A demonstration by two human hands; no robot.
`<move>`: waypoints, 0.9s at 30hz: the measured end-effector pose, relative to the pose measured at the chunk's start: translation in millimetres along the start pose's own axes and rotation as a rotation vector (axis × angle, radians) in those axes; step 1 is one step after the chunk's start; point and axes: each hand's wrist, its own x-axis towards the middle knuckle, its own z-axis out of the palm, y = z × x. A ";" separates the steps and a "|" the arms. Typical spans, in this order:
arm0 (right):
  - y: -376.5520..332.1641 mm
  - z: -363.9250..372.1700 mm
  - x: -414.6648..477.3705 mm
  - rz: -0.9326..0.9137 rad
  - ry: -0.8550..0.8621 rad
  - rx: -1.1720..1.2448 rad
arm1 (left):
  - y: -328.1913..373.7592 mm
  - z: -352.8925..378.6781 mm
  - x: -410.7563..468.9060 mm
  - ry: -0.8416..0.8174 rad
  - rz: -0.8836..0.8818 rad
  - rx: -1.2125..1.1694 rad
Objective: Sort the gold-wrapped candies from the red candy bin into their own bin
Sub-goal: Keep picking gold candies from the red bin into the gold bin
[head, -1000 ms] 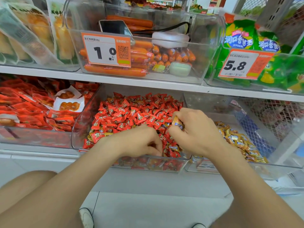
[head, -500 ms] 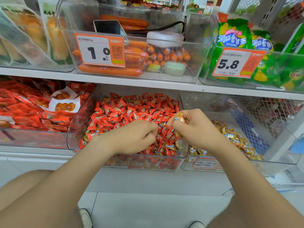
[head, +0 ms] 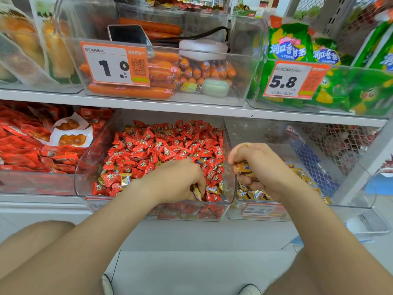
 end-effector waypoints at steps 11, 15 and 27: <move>9.9 -3.6 -0.1 -0.175 0.076 -0.093 | 4.5 -3.0 -16.1 0.103 -0.104 -0.392; 12.3 -0.7 2.7 -0.243 0.105 -0.122 | 11.6 -5.1 -11.9 0.098 -0.106 -0.420; 30.1 -20.3 17.1 -0.171 0.168 -0.161 | 23.8 10.6 33.6 -0.158 0.055 -0.386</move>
